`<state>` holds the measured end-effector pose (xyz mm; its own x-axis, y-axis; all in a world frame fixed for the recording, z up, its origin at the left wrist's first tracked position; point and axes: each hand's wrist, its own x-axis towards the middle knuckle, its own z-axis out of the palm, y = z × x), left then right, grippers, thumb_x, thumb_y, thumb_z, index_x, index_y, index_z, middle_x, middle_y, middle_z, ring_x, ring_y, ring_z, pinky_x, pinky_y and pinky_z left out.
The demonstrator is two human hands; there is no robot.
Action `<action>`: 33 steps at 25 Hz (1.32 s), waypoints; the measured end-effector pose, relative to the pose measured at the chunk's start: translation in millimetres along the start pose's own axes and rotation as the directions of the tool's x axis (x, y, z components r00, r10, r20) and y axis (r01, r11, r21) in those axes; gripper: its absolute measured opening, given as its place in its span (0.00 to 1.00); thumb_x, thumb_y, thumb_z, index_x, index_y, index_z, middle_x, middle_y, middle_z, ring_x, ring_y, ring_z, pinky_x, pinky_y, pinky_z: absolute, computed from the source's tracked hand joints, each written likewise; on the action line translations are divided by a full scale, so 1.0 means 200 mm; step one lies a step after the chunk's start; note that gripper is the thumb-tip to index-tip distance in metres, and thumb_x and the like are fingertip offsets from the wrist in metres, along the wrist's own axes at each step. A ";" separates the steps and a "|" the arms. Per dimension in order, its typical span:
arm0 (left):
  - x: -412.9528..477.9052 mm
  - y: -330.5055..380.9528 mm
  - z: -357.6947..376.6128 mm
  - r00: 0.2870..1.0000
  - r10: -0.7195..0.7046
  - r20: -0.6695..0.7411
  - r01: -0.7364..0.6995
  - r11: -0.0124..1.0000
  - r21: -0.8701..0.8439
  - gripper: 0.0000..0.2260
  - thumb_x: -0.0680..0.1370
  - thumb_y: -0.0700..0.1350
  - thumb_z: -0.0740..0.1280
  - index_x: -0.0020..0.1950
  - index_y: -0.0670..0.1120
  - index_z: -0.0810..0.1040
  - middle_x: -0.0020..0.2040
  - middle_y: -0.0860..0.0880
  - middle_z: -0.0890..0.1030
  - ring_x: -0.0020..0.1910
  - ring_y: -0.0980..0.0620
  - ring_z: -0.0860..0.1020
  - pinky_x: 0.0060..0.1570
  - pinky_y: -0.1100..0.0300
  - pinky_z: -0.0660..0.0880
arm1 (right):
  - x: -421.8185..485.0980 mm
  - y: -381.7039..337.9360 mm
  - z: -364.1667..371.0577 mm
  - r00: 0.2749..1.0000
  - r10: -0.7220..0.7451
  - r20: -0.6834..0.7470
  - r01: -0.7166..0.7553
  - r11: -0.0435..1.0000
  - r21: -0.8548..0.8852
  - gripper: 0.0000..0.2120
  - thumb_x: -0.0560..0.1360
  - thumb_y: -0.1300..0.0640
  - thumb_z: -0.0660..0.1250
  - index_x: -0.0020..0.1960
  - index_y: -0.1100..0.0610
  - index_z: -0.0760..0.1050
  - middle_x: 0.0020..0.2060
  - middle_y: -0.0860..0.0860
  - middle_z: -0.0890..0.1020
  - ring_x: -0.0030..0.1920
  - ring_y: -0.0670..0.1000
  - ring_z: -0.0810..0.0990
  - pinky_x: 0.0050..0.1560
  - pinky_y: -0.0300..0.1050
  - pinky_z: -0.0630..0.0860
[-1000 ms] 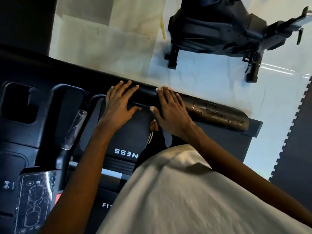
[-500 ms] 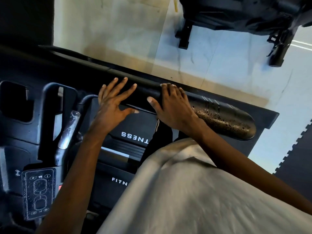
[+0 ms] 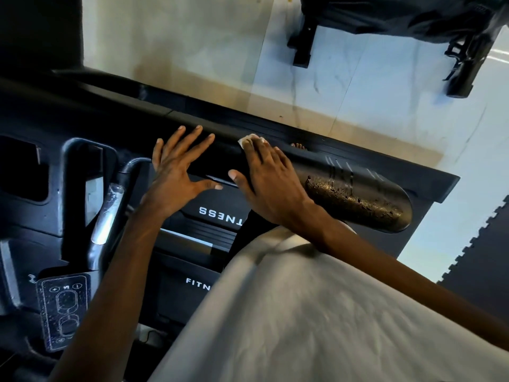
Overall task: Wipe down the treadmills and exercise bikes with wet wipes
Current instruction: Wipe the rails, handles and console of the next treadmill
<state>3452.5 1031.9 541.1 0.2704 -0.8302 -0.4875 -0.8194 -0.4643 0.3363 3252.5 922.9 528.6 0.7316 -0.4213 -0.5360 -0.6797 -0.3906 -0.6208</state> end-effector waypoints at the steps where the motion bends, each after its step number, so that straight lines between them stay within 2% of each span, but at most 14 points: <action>1: 0.00 0.00 0.00 1.000 -0.007 0.007 0.007 1.000 0.002 0.42 0.66 0.66 0.72 0.79 0.56 0.65 0.81 0.55 0.60 0.81 0.51 0.52 0.73 0.62 0.31 | -0.03 0.03 -0.02 1.000 0.016 0.000 -0.016 1.000 -0.022 0.33 0.83 0.38 0.49 0.80 0.59 0.56 0.78 0.59 0.61 0.78 0.57 0.59 0.79 0.56 0.54; 3: 0.01 0.00 -0.01 1.000 -0.020 0.019 0.019 1.000 0.014 0.45 0.65 0.68 0.74 0.78 0.58 0.66 0.81 0.55 0.60 0.81 0.51 0.51 0.73 0.62 0.30 | -0.12 0.14 -0.07 0.992 0.129 -0.013 -0.129 0.990 -0.063 0.34 0.82 0.36 0.48 0.78 0.59 0.59 0.75 0.59 0.66 0.76 0.57 0.65 0.78 0.56 0.57; 6: 0.03 0.03 0.00 0.998 -0.014 0.060 0.010 0.997 0.073 0.46 0.63 0.75 0.66 0.79 0.61 0.64 0.81 0.56 0.57 0.81 0.49 0.49 0.72 0.61 0.28 | -0.15 0.26 -0.13 0.967 0.255 0.023 -0.251 0.961 -0.113 0.36 0.82 0.34 0.44 0.76 0.61 0.63 0.72 0.60 0.70 0.73 0.59 0.68 0.75 0.56 0.59; 8: 0.05 0.06 0.01 0.995 0.017 0.096 -0.027 0.995 0.099 0.46 0.63 0.74 0.68 0.79 0.61 0.63 0.81 0.54 0.57 0.81 0.47 0.49 0.73 0.59 0.30 | -0.05 0.24 -0.12 0.975 0.218 0.048 -0.215 0.975 -0.053 0.37 0.82 0.34 0.44 0.75 0.62 0.65 0.71 0.61 0.72 0.72 0.59 0.69 0.74 0.55 0.60; 10: 0.07 0.11 0.02 0.991 0.035 0.130 -0.047 0.995 0.091 0.47 0.63 0.71 0.74 0.79 0.59 0.64 0.81 0.51 0.59 0.81 0.46 0.50 0.76 0.53 0.36 | 0.08 0.20 -0.09 0.983 0.168 0.073 -0.170 0.985 0.018 0.37 0.82 0.34 0.45 0.75 0.61 0.65 0.72 0.61 0.72 0.72 0.60 0.69 0.73 0.55 0.60; 11: 0.07 0.12 0.02 0.990 0.037 0.135 -0.048 0.995 0.083 0.46 0.64 0.69 0.74 0.79 0.58 0.63 0.81 0.51 0.59 0.81 0.46 0.50 0.76 0.51 0.39 | 0.12 0.19 -0.08 0.983 0.158 0.090 -0.161 0.987 0.028 0.37 0.82 0.33 0.44 0.75 0.60 0.66 0.72 0.61 0.72 0.72 0.60 0.70 0.73 0.56 0.60; 14: 0.08 0.12 0.02 0.990 0.035 0.134 -0.046 0.996 0.079 0.46 0.64 0.67 0.74 0.79 0.57 0.63 0.81 0.51 0.60 0.81 0.46 0.51 0.76 0.50 0.41 | 0.11 0.28 -0.11 0.971 0.219 0.096 -0.220 0.976 -0.002 0.40 0.80 0.30 0.40 0.67 0.59 0.74 0.64 0.61 0.79 0.64 0.62 0.77 0.68 0.58 0.68; 16: 0.07 0.11 0.02 0.990 0.029 0.139 -0.040 0.996 0.076 0.47 0.63 0.69 0.76 0.78 0.58 0.65 0.81 0.51 0.61 0.81 0.47 0.51 0.76 0.51 0.40 | 0.02 0.40 -0.13 0.954 0.295 0.047 -0.292 0.955 -0.049 0.43 0.78 0.29 0.37 0.61 0.58 0.78 0.58 0.61 0.81 0.58 0.61 0.80 0.63 0.57 0.72; 20: 0.08 0.10 0.02 0.989 0.050 0.139 -0.054 0.998 0.027 0.45 0.62 0.75 0.65 0.78 0.60 0.65 0.81 0.54 0.60 0.81 0.50 0.50 0.74 0.59 0.35 | -0.10 0.49 -0.11 0.932 0.363 -0.014 -0.362 0.925 -0.113 0.43 0.78 0.30 0.37 0.61 0.60 0.78 0.59 0.62 0.81 0.59 0.62 0.80 0.63 0.58 0.72; 25: 0.08 0.10 0.02 0.991 0.069 0.111 -0.073 0.997 0.029 0.46 0.62 0.75 0.64 0.78 0.59 0.66 0.80 0.54 0.61 0.81 0.50 0.51 0.73 0.62 0.34 | 0.10 0.36 -0.05 0.963 0.271 0.003 -0.271 0.962 -0.023 0.38 0.81 0.33 0.40 0.59 0.59 0.79 0.59 0.61 0.81 0.59 0.62 0.80 0.62 0.58 0.72; 27: 0.08 0.10 0.02 0.992 0.076 0.102 -0.080 0.996 0.033 0.46 0.62 0.76 0.63 0.78 0.60 0.66 0.80 0.53 0.61 0.81 0.50 0.52 0.73 0.62 0.35 | 0.07 0.34 -0.04 0.971 0.232 -0.064 -0.233 0.973 -0.001 0.33 0.83 0.37 0.43 0.59 0.58 0.79 0.58 0.59 0.82 0.58 0.61 0.81 0.60 0.56 0.73; 28: 0.08 0.09 0.02 0.992 0.081 0.095 -0.085 0.996 0.034 0.46 0.62 0.76 0.63 0.78 0.60 0.66 0.80 0.53 0.62 0.81 0.50 0.52 0.72 0.63 0.34 | 0.01 0.32 -0.03 0.970 0.204 -0.128 -0.205 0.979 0.008 0.30 0.84 0.39 0.45 0.61 0.57 0.78 0.59 0.58 0.82 0.59 0.60 0.80 0.61 0.55 0.72; 30: 0.07 0.09 0.03 0.991 0.101 0.083 -0.104 0.994 0.038 0.45 0.62 0.76 0.63 0.78 0.60 0.66 0.80 0.53 0.62 0.81 0.50 0.52 0.71 0.65 0.33 | -0.15 0.26 0.02 0.948 0.167 -0.269 -0.165 0.986 0.030 0.28 0.84 0.41 0.47 0.71 0.57 0.72 0.68 0.57 0.76 0.68 0.58 0.75 0.69 0.54 0.68; 33: 0.07 0.08 0.05 0.988 0.144 0.060 -0.148 0.987 0.070 0.44 0.63 0.76 0.62 0.77 0.60 0.67 0.80 0.52 0.62 0.81 0.49 0.53 0.74 0.59 0.37 | -0.32 0.16 0.16 0.934 0.126 -0.335 -0.129 0.992 0.015 0.31 0.83 0.42 0.48 0.80 0.59 0.59 0.79 0.58 0.61 0.80 0.56 0.57 0.79 0.51 0.53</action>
<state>3437.9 1014.9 532.0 0.1192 -0.8684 -0.4813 -0.8837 -0.3137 0.3473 3184.7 964.1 525.0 0.5799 -0.7166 -0.3875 -0.7675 -0.3209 -0.5550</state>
